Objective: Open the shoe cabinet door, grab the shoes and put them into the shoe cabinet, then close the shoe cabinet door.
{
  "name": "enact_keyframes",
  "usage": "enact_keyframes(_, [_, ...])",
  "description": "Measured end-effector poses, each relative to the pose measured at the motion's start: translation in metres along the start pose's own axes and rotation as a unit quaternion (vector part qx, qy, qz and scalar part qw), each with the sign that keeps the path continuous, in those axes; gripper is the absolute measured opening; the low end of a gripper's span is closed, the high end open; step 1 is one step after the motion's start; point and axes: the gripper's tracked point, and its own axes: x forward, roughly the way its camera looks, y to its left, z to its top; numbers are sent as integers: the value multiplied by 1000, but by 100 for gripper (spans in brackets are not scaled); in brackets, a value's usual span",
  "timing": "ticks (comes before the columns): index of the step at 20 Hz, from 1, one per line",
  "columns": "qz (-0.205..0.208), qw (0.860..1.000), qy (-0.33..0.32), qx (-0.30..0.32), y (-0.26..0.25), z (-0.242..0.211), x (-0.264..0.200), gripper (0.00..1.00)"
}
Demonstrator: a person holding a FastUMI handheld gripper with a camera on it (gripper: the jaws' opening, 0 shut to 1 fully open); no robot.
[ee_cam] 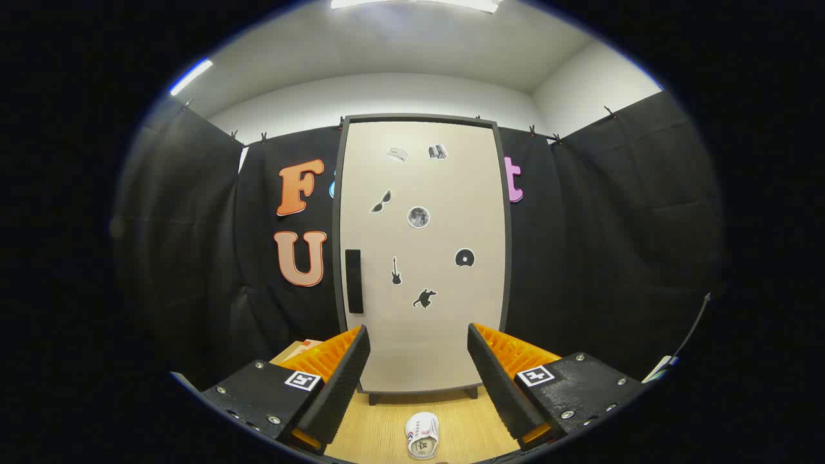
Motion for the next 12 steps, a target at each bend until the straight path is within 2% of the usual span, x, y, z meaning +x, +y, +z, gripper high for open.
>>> enact_keyframes(12, [2, 1000, 2, 3, 3, 0, 13, 95])
